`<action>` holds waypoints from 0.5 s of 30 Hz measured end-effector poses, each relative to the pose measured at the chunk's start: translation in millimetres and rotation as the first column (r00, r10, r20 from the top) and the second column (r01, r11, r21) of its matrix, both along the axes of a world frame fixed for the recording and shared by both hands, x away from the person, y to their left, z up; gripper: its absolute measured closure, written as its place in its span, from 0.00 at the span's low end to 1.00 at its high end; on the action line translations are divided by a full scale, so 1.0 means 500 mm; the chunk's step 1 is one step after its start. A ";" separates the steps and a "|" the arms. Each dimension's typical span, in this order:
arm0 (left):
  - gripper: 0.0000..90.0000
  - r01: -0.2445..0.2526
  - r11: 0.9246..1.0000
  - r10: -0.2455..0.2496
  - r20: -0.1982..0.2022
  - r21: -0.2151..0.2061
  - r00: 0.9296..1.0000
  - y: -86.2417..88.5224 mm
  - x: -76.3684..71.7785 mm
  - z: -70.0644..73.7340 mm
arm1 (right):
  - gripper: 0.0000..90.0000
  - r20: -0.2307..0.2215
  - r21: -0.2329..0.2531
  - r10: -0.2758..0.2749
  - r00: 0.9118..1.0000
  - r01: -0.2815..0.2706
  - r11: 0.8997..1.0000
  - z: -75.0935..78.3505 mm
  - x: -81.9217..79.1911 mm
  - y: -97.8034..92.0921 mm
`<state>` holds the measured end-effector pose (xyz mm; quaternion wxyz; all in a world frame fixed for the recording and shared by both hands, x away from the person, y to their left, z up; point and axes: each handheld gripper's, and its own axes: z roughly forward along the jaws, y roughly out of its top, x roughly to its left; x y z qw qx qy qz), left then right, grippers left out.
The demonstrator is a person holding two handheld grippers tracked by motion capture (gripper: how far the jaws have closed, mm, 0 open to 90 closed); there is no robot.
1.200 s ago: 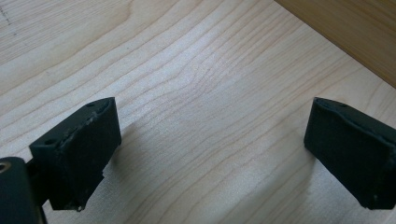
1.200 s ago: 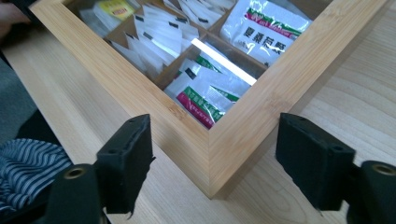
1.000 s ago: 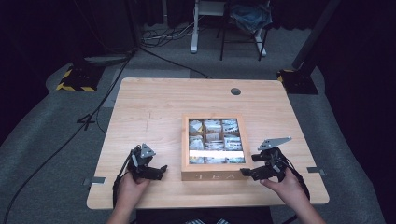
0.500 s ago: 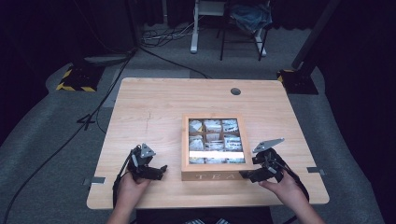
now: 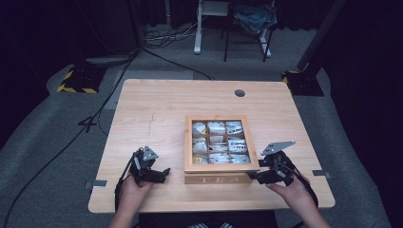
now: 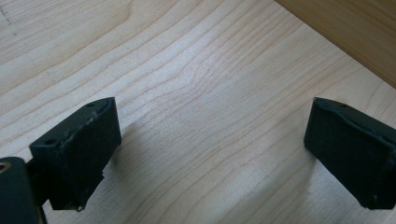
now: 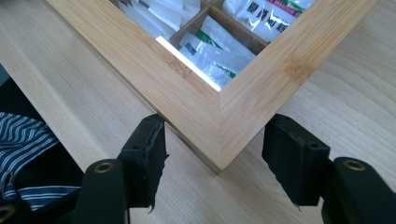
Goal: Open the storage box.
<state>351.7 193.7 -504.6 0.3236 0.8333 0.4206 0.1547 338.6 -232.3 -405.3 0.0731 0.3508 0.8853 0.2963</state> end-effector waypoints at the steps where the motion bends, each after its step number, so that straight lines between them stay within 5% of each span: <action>1: 0.05 0.000 1.000 0.000 0.001 0.000 1.000 0.000 0.000 0.000 | 0.45 0.000 0.000 0.000 1.000 0.000 1.000 0.000 0.000 0.000; 6: 0.05 0.000 1.000 0.000 0.000 0.001 1.000 0.000 0.000 0.000 | 0.51 0.056 0.036 -0.017 0.998 0.015 0.999 0.024 -0.009 -0.011; 15: 0.05 0.000 1.000 0.000 0.000 0.001 1.000 0.000 0.000 0.000 | 0.50 0.130 0.015 -0.025 0.991 0.024 1.000 0.041 -0.020 -0.011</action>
